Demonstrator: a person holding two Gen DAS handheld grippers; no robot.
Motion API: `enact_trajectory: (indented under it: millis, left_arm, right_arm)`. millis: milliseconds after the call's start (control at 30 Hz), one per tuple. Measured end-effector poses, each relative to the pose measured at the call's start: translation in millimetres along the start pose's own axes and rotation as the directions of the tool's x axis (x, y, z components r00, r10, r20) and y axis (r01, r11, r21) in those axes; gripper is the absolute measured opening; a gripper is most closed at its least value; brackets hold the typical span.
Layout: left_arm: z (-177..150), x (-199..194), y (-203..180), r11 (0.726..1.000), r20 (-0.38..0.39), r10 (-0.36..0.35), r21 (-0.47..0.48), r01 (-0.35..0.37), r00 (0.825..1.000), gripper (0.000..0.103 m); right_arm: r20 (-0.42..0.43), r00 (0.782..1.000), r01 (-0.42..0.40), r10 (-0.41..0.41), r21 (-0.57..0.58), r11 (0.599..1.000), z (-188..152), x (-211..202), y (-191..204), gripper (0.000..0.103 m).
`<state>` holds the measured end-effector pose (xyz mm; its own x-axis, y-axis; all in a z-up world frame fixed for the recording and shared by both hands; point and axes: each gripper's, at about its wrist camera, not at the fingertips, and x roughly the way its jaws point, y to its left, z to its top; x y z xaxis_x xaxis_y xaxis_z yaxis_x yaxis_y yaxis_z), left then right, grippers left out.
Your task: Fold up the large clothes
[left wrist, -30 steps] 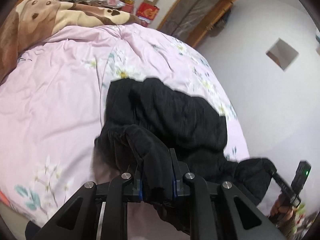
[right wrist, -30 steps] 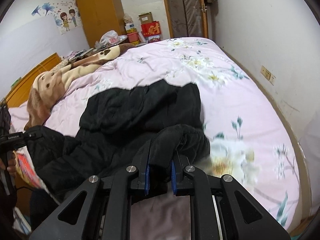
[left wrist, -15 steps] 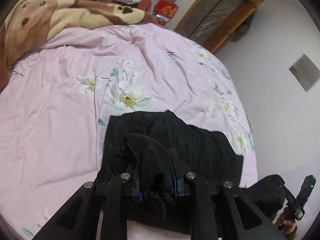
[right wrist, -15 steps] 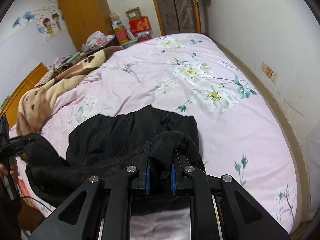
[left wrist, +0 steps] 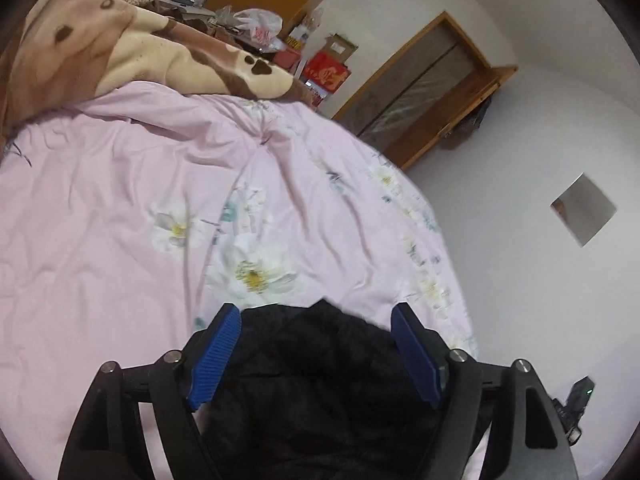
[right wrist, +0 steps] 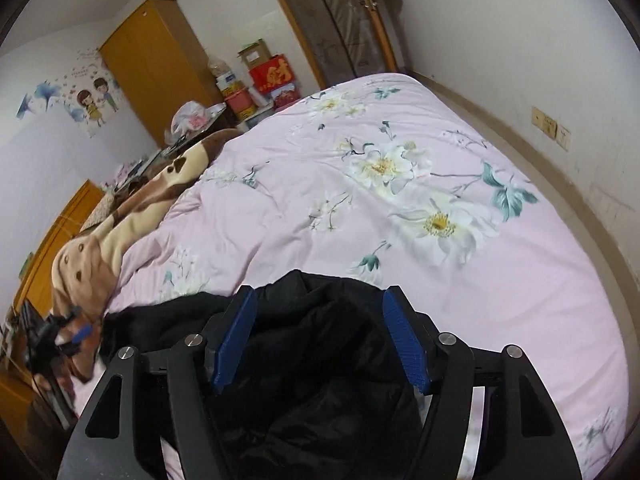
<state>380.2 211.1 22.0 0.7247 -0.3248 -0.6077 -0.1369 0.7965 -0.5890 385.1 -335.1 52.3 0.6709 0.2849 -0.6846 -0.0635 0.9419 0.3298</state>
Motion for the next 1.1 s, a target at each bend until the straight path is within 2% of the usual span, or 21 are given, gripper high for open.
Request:
enact_trajectory:
  millis: [67, 167, 267, 333, 400, 467, 533, 600, 667, 733, 767, 800, 833, 867, 900, 1000, 1100]
  left_arm:
    - [-2.5, 5.5, 4.4, 0.999, -0.024, 0.031, 0.040, -0.030, 0.999, 0.078]
    - [-14.8, 25.5, 9.0, 0.994, -0.109, 0.026, 0.113, -0.013, 0.994, 0.079]
    - [-28.2, 51.2, 6.4, 0.978, -0.196, 0.048, 0.210, -0.006, 0.979, 0.079]
    - [-33.6, 70.6, 2.0, 0.965, -0.224, 0.088, 0.262, -0.027, 0.971, 0.079]
    - [-36.0, 84.0, -3.7, 0.954, -0.246, 0.089, 0.298, -0.012, 0.965, 0.079]
    - [-36.9, 95.8, -7.0, 0.948, -0.276, 0.079, 0.317, 0.013, 0.958, 0.084]
    - [-35.3, 111.1, -8.0, 0.943, -0.290, 0.097, 0.331, 0.005, 0.952, 0.086]
    - [-32.8, 126.2, -3.0, 0.954, -0.302, 0.124, 0.299, -0.029, 0.945, 0.086]
    - [-32.5, 134.9, 0.7, 0.965, -0.318, 0.126, 0.257, -0.042, 0.940, 0.085]
    - [-33.1, 136.2, 0.8, 0.974, -0.322, 0.099, 0.224, -0.026, 0.941, 0.066]
    - [-32.9, 136.8, 0.4, 0.974, -0.320, 0.102, 0.224, -0.030, 0.942, 0.061]
    - [-31.5, 136.0, 0.7, 0.974, -0.315, 0.117, 0.224, -0.046, 0.942, 0.049]
    - [-30.1, 132.6, 1.4, 0.975, -0.309, 0.119, 0.216, -0.053, 0.944, 0.038]
    - [-28.5, 129.2, 1.6, 0.977, -0.299, 0.113, 0.206, -0.051, 0.948, 0.033]
    - [-25.6, 121.9, 0.9, 0.980, -0.279, 0.097, 0.197, -0.042, 0.955, 0.027]
    - [-15.3, 89.9, -10.0, 0.975, -0.168, 0.055, 0.220, -0.017, 0.984, 0.025]
    - [-5.9, 82.2, -15.5, 0.971, -0.114, 0.046, 0.236, -0.018, 0.992, 0.025]
  right_arm:
    - [0.004, 1.000, 0.017, -0.016, -0.061, 0.998, -2.8, 1.4, 0.1, 0.066]
    - [0.003, 1.000, 0.024, -0.024, -0.141, 0.990, -17.6, 7.3, -6.4, 0.066]
    - [-0.076, 0.997, 0.012, -0.028, -0.201, 0.980, -29.7, 31.7, -16.8, 0.066]
    - [-0.113, 0.993, 0.018, -0.044, -0.215, 0.976, -34.6, 46.7, -21.4, 0.067]
    - [-0.129, 0.991, 0.008, -0.038, -0.220, 0.975, -35.2, 63.4, -24.2, 0.073]
    - [-0.153, 0.988, -0.039, 0.008, -0.204, 0.978, -34.0, 75.8, -27.3, 0.074]
    - [-0.184, 0.982, -0.066, 0.030, -0.190, 0.980, -30.1, 93.4, -28.8, 0.074]
    - [-0.202, 0.979, -0.052, 0.009, -0.208, 0.977, -27.6, 108.5, -27.3, 0.074]
    - [-0.226, 0.974, -0.054, 0.014, -0.171, 0.984, -27.2, 116.7, -28.8, 0.074]
    - [-0.233, 0.972, -0.054, 0.027, -0.111, 0.992, -26.5, 120.4, -31.4, 0.059]
    - [-0.222, 0.975, -0.042, 0.015, -0.115, 0.992, -26.5, 119.3, -31.3, 0.048]
    - [-0.209, 0.978, -0.040, 0.013, -0.128, 0.991, -26.3, 116.6, -29.3, 0.036]
    - [-0.195, 0.981, -0.046, 0.017, -0.147, 0.988, -26.5, 112.0, -26.3, 0.029]
    - [-0.178, 0.984, -0.046, 0.016, -0.168, 0.985, -26.0, 105.7, -22.8, 0.020]
    - [-0.147, 0.989, -0.046, 0.020, -0.178, 0.983, -23.9, 97.0, -19.9, 0.017]
    - [-0.035, 0.996, -0.083, 0.077, -0.187, 0.979, -11.2, 70.8, -9.9, 0.016]
    - [0.005, 0.996, -0.082, 0.085, -0.187, 0.979, 4.0, 68.3, -2.4, 0.016]
